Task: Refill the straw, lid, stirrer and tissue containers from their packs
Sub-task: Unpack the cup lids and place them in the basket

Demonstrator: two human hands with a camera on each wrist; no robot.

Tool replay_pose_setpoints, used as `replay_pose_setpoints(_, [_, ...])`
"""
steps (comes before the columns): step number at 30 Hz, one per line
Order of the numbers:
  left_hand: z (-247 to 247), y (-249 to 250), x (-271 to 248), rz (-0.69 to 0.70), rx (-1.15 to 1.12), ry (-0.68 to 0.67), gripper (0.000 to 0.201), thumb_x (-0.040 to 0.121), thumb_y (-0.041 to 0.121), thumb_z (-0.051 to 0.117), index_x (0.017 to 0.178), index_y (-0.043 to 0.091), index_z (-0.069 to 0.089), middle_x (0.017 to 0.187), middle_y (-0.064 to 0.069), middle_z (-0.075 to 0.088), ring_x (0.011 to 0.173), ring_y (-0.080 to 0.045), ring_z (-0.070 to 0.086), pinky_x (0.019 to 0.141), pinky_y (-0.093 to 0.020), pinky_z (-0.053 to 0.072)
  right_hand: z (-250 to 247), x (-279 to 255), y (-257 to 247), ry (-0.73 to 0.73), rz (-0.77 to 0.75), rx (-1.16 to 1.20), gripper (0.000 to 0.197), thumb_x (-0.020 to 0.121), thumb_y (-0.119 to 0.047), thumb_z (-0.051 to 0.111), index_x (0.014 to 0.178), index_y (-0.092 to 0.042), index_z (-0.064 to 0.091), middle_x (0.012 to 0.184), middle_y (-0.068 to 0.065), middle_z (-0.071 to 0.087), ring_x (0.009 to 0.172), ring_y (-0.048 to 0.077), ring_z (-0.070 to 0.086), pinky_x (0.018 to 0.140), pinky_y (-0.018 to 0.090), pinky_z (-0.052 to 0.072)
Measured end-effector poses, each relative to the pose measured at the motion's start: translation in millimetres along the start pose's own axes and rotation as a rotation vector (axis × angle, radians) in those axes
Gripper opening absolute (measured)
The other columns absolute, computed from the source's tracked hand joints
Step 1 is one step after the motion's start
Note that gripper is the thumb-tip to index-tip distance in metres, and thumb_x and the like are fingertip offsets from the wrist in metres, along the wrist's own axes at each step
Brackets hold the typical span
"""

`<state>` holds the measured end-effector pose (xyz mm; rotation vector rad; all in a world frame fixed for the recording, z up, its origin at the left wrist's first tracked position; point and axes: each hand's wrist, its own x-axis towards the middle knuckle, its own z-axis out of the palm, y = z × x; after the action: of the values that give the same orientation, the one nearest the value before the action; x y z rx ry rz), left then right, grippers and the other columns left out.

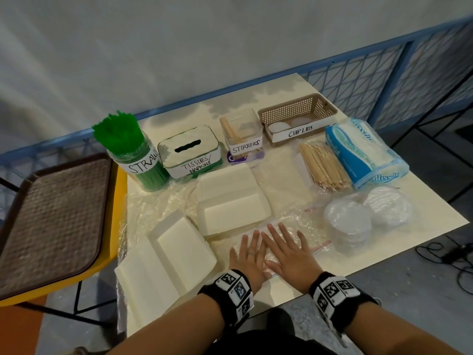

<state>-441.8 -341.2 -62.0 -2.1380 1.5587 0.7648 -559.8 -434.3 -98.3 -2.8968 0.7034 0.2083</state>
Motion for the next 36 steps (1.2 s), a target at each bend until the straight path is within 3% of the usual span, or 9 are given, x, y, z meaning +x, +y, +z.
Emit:
replay_pose_setpoints(4, [8.9, -8.4, 8.2, -0.022, -0.055, 0.186, 0.082, 0.090, 0.059, 0.010, 0.116, 0.016, -0.056, 0.111, 0.003, -0.070, 0.142, -0.026, -0.021, 0.115, -0.052, 0.006, -0.9, 10.0, -3.6, -0.005, 0.045, 0.061, 0.064, 0.096, -0.054, 0.003, 0.149, -0.018, -0.001, 0.157, 0.003, -0.005, 0.145, 0.023, -0.006, 0.108, 0.054, 0.022])
replay_pose_setpoints(6, [14.5, -8.4, 9.1, -0.086, -0.150, 0.359, 0.084, 0.084, 0.065, -0.002, 0.137, 0.009, -0.036, 0.142, -0.005, -0.046, 0.146, -0.027, 0.001, 0.104, -0.049, 0.036, -0.7, 13.8, -5.9, -0.012, 0.049, 0.073, 0.062, 0.097, -0.052, 0.004, 0.149, -0.019, 0.000, 0.158, 0.003, -0.005, 0.146, 0.023, -0.007, 0.108, 0.052, 0.016])
replay_pose_setpoints(9, [33.0, -7.3, 21.0, -0.130, -0.213, 0.472, 0.079, 0.090, 0.062, -0.007, 0.148, 0.008, -0.008, 0.157, -0.007, -0.013, 0.145, -0.027, -0.010, 0.085, -0.047, 0.051, -0.8, 16.9, -5.6, -0.033, 0.069, 0.073, 0.060, 0.098, -0.052, 0.005, 0.149, -0.021, 0.005, 0.158, 0.001, 0.001, 0.146, 0.020, -0.004, 0.109, 0.050, 0.016])
replay_pose_setpoints(13, [36.3, -9.8, 23.8, -0.129, -0.215, 0.463, 0.081, 0.089, 0.065, -0.003, 0.149, 0.011, -0.002, 0.157, -0.009, -0.008, 0.145, -0.028, -0.010, 0.087, -0.048, 0.049, -8.6, 14.5, 3.1, -0.076, 0.154, 0.116, 0.060, 0.098, -0.051, 0.004, 0.146, -0.023, 0.026, 0.152, -0.006, 0.026, 0.140, 0.016, 0.022, 0.100, 0.049, 0.038])
replay_pose_setpoints(18, [40.4, -18.8, 19.2, -0.110, -0.253, 0.396, 0.083, 0.088, 0.067, 0.001, 0.149, 0.010, 0.002, 0.157, -0.010, -0.005, 0.145, -0.029, -0.010, 0.089, -0.045, 0.048, -15.0, 6.9, 21.5, -0.091, 0.151, 0.121, 0.081, 0.069, -0.065, -0.032, 0.141, -0.028, -0.027, 0.147, -0.009, -0.035, 0.138, 0.013, -0.027, 0.111, 0.036, -0.009])
replay_pose_setpoints(24, [24.9, -24.4, -1.0, 0.033, -0.277, 0.217, 0.081, 0.042, 0.083, -0.036, 0.104, 0.037, -0.062, 0.114, 0.014, -0.068, 0.103, -0.005, -0.064, 0.110, -0.038, -0.016, -20.2, 7.1, 34.8, -0.096, 0.267, 0.189, 0.099, 0.054, -0.072, -0.041, 0.139, -0.022, -0.029, 0.145, -0.008, -0.037, 0.136, 0.010, -0.027, 0.114, 0.036, -0.006])
replay_pose_setpoints(30, [16.9, -27.5, -12.8, 0.039, -0.276, 0.142, 0.104, 0.036, 0.073, -0.048, 0.128, 0.026, -0.039, 0.124, 0.004, -0.058, 0.130, -0.015, -0.042, 0.112, -0.032, -0.015, -26.7, 5.1, 35.8, -0.099, 0.291, 0.227, 0.101, 0.052, -0.073, -0.041, 0.139, -0.022, -0.028, 0.146, -0.009, -0.034, 0.134, 0.006, -0.026, 0.115, 0.035, -0.005])
replay_pose_setpoints(33, [5.4, -27.3, -17.4, 0.031, -0.234, 0.105, 0.095, 0.055, 0.068, -0.038, 0.137, 0.021, -0.031, 0.136, -0.001, -0.047, 0.139, -0.019, -0.029, 0.112, -0.032, -0.013, -29.2, 6.1, 34.1, -0.103, 0.310, 0.219, 0.102, 0.051, -0.073, -0.042, 0.138, -0.021, -0.028, 0.145, -0.008, -0.035, 0.134, 0.006, -0.025, 0.116, 0.037, -0.004])
replay_pose_setpoints(36, [-13.8, -19.3, -17.7, -0.049, -0.195, 0.057, 0.063, 0.098, 0.044, 0.011, 0.149, 0.011, -0.006, 0.155, -0.011, -0.021, 0.146, -0.025, -0.009, 0.118, -0.039, 0.001, -31.6, 8.6, 32.0, -0.126, 0.323, 0.214, 0.089, 0.077, -0.072, -0.013, 0.144, -0.014, -0.021, 0.146, -0.003, -0.033, 0.142, 0.013, -0.018, 0.118, 0.038, 0.004])
